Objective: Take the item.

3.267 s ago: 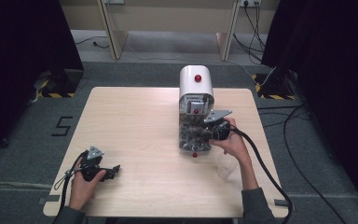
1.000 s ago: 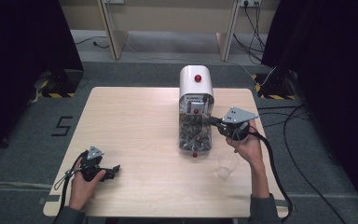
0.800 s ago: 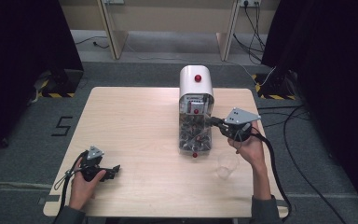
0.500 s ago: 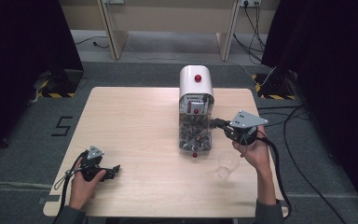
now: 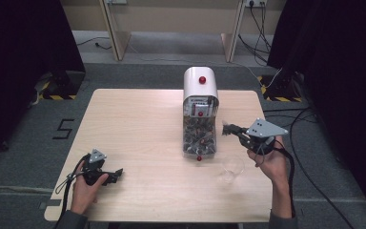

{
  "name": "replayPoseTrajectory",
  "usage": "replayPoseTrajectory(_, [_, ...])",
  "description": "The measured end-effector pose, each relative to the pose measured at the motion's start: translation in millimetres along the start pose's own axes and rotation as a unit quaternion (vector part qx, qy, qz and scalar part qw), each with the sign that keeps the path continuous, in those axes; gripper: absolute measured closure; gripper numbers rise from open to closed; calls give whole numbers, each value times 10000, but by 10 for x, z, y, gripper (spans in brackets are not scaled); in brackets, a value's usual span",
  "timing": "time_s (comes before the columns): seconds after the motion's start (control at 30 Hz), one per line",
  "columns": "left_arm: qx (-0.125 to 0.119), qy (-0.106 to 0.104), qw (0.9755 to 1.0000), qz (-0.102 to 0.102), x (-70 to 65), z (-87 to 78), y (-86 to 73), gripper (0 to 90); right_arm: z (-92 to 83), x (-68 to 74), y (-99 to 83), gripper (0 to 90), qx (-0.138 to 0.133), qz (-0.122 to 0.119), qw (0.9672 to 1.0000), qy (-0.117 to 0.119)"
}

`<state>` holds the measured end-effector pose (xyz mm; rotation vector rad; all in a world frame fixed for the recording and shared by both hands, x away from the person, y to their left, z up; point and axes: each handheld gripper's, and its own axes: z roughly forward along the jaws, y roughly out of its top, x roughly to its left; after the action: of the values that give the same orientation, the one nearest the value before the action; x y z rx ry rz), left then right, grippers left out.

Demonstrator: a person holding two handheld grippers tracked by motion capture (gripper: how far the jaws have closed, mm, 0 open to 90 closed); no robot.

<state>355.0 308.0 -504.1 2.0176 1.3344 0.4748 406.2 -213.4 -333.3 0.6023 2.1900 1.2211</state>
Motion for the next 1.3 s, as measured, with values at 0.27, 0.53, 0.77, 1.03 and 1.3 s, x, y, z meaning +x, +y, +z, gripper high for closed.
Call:
replayPoseTrajectory(0.27, [7,4,10000,2,0,-1,0,0,-168,51,-47,900,-28,12,10000,-85])
replayPoseTrajectory(0.53, [7,4,10000,1,0,-1,0,0,-316,99,-66,900,-86,-4,9998,-177])
replayPoseTrajectory(0.77, [4,3,10000,-3,-1,-1,0,0,-413,156,-107,900,-94,26,9997,-221])
replayPoseTrajectory(1.03, [4,4,10000,-4,-1,-1,1,0,-455,229,-191,900,-18,114,9997,-204])
replayPoseTrajectory(1.3, [-1,-1,10000,-2,0,0,0,0,-567,313,-228,900,11,109,9997,-226])
